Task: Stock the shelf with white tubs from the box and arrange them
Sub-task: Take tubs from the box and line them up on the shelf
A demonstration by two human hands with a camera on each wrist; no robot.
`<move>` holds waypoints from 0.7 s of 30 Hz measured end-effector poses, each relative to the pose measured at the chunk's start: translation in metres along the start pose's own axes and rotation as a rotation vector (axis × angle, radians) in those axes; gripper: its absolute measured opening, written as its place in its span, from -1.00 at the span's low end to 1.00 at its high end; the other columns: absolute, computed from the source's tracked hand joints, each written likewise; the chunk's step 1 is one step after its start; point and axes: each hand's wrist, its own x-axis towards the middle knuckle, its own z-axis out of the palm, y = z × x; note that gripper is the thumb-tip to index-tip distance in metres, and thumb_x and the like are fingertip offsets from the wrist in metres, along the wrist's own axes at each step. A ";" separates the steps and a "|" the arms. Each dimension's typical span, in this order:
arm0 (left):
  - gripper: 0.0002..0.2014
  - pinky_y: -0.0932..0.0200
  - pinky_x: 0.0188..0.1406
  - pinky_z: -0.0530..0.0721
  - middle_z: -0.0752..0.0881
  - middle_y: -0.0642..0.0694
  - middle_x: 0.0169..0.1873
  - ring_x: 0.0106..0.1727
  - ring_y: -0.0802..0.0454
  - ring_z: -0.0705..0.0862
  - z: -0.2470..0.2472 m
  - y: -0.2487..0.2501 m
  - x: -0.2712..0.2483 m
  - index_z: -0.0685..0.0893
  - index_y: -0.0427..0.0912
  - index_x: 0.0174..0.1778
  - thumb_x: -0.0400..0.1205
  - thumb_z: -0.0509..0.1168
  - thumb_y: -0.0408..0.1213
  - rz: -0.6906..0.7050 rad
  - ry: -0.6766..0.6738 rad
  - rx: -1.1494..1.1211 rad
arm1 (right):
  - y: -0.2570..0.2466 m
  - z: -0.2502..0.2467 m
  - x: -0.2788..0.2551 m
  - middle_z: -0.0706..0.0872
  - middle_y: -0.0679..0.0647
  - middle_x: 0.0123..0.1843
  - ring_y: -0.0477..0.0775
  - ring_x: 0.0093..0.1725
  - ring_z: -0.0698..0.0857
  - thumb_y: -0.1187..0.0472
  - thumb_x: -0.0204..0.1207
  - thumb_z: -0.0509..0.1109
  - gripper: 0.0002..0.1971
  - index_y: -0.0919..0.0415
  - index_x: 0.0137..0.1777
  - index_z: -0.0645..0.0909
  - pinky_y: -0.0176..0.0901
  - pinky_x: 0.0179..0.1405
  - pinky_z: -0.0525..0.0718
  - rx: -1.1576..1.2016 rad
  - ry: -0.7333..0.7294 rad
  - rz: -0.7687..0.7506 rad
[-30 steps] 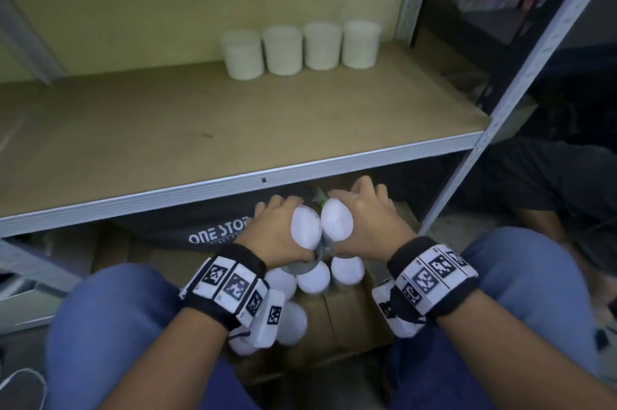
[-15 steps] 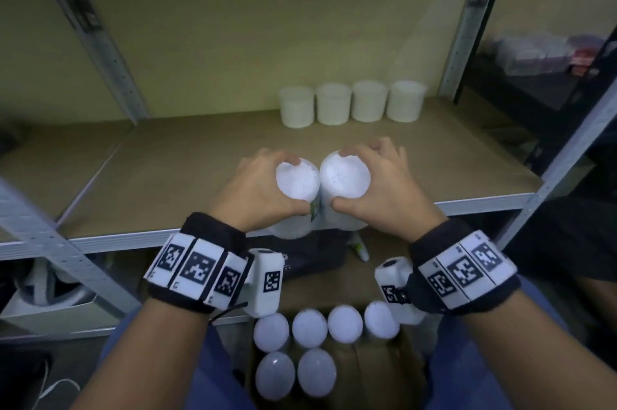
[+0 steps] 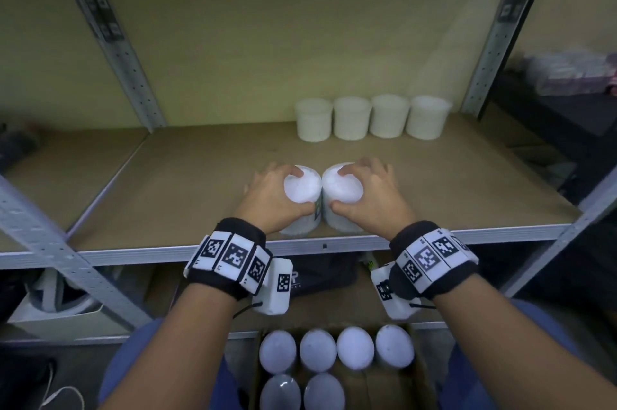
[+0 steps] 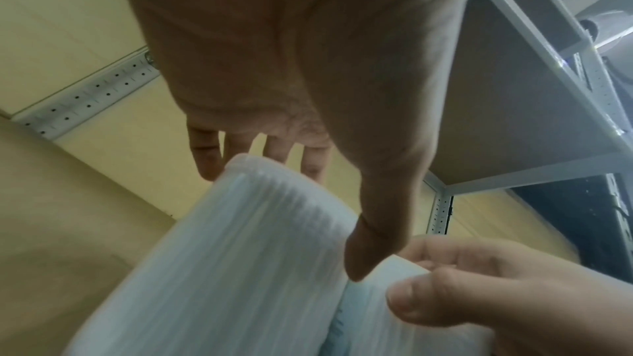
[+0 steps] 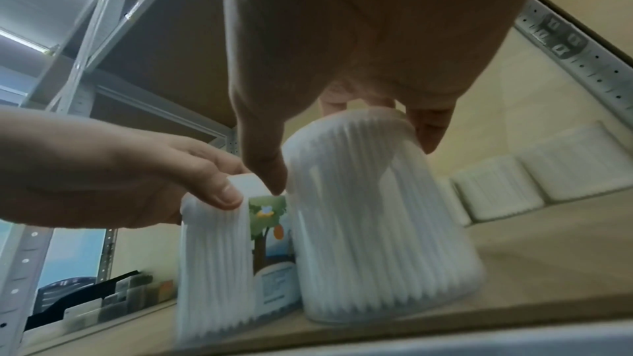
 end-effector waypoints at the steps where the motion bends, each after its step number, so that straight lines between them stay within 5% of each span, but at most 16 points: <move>1: -0.43 -0.18 0.43 0.44 0.51 0.05 0.40 0.42 -0.10 0.45 0.001 -0.001 0.000 0.57 0.09 0.28 0.33 0.50 0.01 0.005 0.002 0.001 | 0.001 0.001 0.000 0.43 0.04 0.42 0.16 0.40 0.35 -0.10 0.28 0.51 -0.40 -0.06 0.35 0.54 -0.06 0.45 0.37 -0.002 0.007 -0.002; 9: -0.43 -0.07 0.49 0.35 0.44 0.09 0.43 0.47 -0.05 0.36 -0.001 -0.004 -0.009 0.51 0.08 0.37 0.44 0.44 0.08 0.065 -0.004 0.087 | 0.000 -0.006 -0.006 0.33 0.05 0.58 0.20 0.54 0.26 -0.20 0.39 0.44 -0.36 -0.06 0.47 0.47 0.05 0.56 0.32 -0.104 -0.040 -0.059; 17: -0.72 0.04 0.43 0.43 0.60 0.02 0.27 0.40 0.00 0.45 -0.007 0.003 -0.030 0.68 -0.01 0.19 0.58 0.34 -0.08 0.150 0.110 0.139 | -0.006 -0.022 -0.020 0.66 0.05 0.21 0.09 0.30 0.54 0.13 0.53 0.33 -0.74 0.10 0.18 0.71 -0.07 0.34 0.51 -0.128 0.016 -0.173; 21: -0.78 0.17 0.35 0.44 0.66 -0.02 0.22 0.36 0.00 0.51 -0.002 0.001 -0.031 0.72 -0.10 0.14 0.59 0.32 -0.27 0.149 0.136 0.105 | -0.005 -0.022 -0.021 0.71 0.05 0.17 0.07 0.28 0.58 0.25 0.56 0.29 -0.76 0.13 0.12 0.75 -0.08 0.28 0.56 -0.134 0.018 -0.211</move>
